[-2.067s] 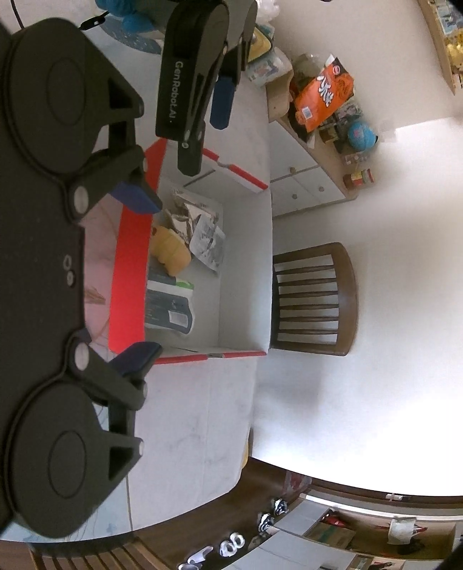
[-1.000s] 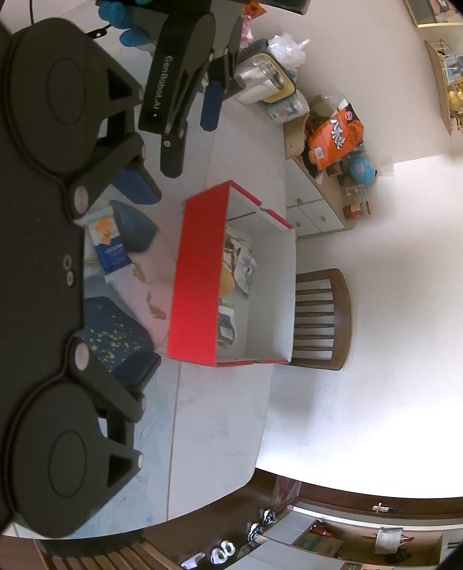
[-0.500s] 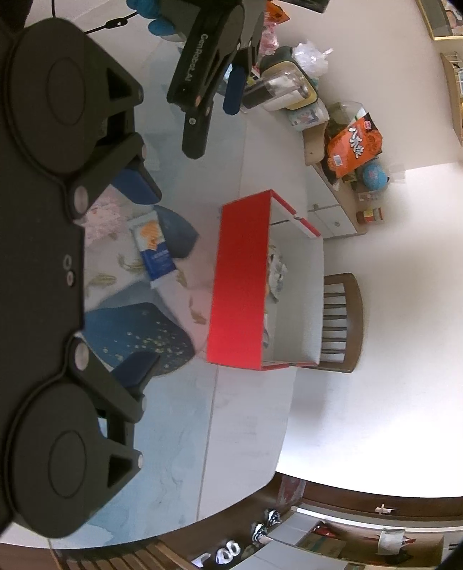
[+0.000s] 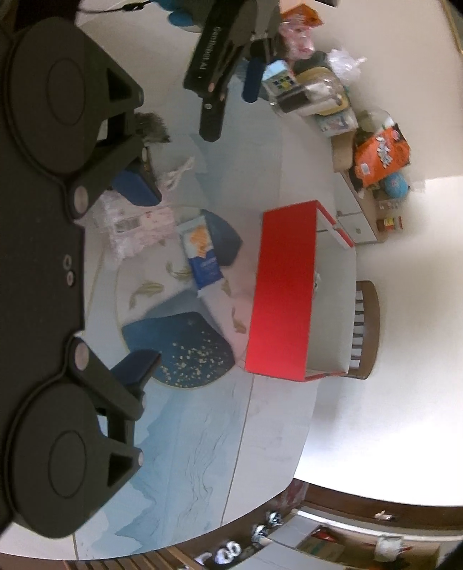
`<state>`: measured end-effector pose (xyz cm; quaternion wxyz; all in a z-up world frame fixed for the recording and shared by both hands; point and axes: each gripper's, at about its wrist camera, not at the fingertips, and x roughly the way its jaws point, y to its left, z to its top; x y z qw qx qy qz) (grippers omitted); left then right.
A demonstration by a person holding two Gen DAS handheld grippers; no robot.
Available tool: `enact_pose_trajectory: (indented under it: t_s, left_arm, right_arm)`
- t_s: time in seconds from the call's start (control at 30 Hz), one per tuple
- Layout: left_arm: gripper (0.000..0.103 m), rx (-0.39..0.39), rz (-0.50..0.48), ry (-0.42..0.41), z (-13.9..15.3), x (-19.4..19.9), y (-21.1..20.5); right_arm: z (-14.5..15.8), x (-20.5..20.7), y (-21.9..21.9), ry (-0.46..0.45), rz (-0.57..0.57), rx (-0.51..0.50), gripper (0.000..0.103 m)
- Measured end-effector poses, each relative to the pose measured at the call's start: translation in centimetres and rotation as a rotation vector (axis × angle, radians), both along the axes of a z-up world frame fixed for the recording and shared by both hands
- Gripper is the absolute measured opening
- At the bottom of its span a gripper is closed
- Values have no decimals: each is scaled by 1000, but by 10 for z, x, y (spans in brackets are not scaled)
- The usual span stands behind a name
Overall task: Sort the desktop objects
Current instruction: 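Grasp the black seaweed pack with the left gripper while the right grasps the mint toothbrush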
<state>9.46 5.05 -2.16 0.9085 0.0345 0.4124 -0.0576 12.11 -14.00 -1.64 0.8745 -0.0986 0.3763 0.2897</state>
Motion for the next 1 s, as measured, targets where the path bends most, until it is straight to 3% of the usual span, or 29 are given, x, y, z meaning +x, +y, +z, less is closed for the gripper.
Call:
enact_pose_trajectory:
  t_s: [0.4, 1.0]
  left_arm:
    - [102, 22, -22, 15, -34, -19, 4]
    - [102, 25, -36, 26, -74, -28, 18]
  right_arm:
    - [-43, -27, 6, 61, 54, -59, 84]
    - [-81, -40, 22, 107, 114, -118, 76]
